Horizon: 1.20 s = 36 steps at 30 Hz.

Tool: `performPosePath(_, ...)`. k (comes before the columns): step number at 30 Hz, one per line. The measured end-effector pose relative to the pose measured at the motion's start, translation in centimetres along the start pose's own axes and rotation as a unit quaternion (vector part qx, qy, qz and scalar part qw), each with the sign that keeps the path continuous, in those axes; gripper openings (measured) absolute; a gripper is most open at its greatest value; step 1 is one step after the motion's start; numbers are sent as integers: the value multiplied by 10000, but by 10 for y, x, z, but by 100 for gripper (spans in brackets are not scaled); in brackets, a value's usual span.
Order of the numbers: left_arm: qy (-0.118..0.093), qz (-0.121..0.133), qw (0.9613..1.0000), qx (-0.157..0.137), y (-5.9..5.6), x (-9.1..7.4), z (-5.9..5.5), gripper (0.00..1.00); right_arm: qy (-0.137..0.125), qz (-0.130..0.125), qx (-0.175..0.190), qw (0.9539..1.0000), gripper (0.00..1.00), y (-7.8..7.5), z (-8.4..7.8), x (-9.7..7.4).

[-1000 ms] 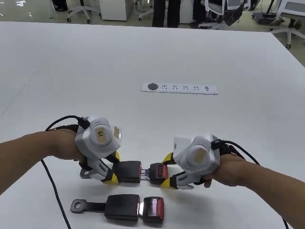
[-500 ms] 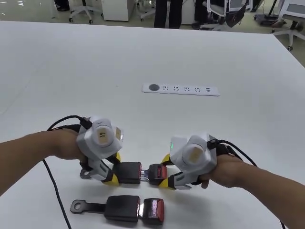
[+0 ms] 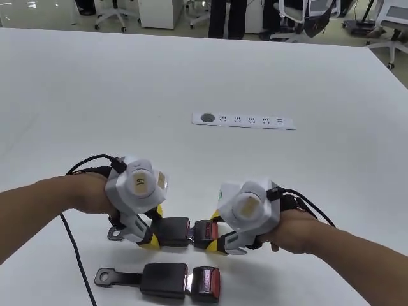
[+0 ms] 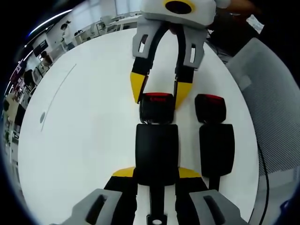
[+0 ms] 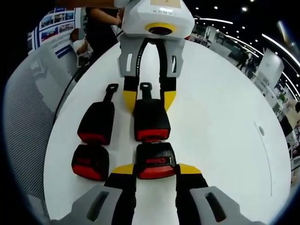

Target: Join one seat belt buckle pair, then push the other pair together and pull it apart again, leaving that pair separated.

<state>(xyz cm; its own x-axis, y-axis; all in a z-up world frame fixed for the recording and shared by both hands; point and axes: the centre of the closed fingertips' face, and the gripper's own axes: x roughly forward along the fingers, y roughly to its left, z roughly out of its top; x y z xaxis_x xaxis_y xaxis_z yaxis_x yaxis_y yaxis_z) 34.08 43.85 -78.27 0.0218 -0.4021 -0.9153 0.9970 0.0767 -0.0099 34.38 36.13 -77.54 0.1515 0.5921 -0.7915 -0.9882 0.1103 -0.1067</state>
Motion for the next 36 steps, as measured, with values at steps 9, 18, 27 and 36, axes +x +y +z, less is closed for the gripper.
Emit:
performPosePath(9,68,2,10000,56,-3,0,3,31,96,40,-2,9999,27,1,0,0)
performPosePath(18,158,-6,9999,60,-2,0,0,31,106,77,-77,9999,28,1,0,-1)
performPosePath(27,148,-19,9999,36,-3,0,1,32,186,104,-130,9997,29,0,-5,-3)
performPosePath(36,329,-50,9994,98,-1,1,0,32,180,164,-60,9997,29,1,-13,-10)
